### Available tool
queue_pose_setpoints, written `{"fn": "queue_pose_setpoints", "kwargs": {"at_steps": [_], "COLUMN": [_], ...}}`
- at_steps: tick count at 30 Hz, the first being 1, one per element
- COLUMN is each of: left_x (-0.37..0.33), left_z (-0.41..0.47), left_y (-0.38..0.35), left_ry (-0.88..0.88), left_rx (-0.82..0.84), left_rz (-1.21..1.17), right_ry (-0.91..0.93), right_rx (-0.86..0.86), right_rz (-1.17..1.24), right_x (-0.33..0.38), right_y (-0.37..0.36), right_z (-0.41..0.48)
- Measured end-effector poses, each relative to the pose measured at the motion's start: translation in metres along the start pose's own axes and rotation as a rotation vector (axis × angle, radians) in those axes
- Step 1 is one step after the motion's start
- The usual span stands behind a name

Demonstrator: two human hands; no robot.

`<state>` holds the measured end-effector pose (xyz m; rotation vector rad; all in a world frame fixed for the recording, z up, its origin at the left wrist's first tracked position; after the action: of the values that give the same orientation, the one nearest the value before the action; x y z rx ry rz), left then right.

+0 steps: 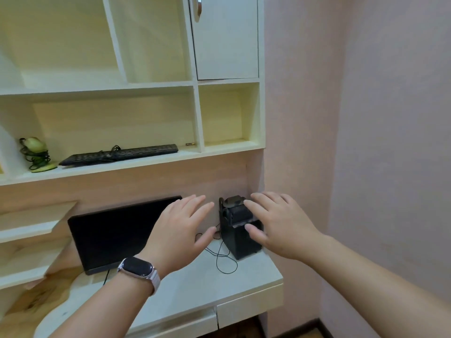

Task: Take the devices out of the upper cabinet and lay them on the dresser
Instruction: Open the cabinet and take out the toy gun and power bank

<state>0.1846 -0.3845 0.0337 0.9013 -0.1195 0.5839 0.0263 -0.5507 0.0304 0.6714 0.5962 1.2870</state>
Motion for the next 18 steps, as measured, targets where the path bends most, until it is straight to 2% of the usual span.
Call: {"fn": "queue_pose_setpoints", "kwargs": {"at_steps": [6,18], "left_x": [0.012,0.082], "left_z": [0.048,0.15], "left_y": [-0.013,-0.08], "left_ry": [0.007,-0.006], "left_rx": [-0.004,-0.159], "left_rz": [0.055,0.053], "right_ry": [0.019,0.014], "right_rx": [-0.022,-0.013], "right_rz": [0.019,-0.075], "right_x": [-0.039,-0.087], "right_y": [-0.015,-0.049], "right_z": [0.028,0.149]}}
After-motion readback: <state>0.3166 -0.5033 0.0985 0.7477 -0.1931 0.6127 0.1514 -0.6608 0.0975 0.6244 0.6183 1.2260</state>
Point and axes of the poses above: each hand's wrist, its own z-axis towards the middle knuckle, its own y-axis out of the back of the hand, x = y × z, the point moved 3 cm from there along z, towards the middle knuckle, and after that the axes turned 13 degrees about z, right-handed, at the moved point
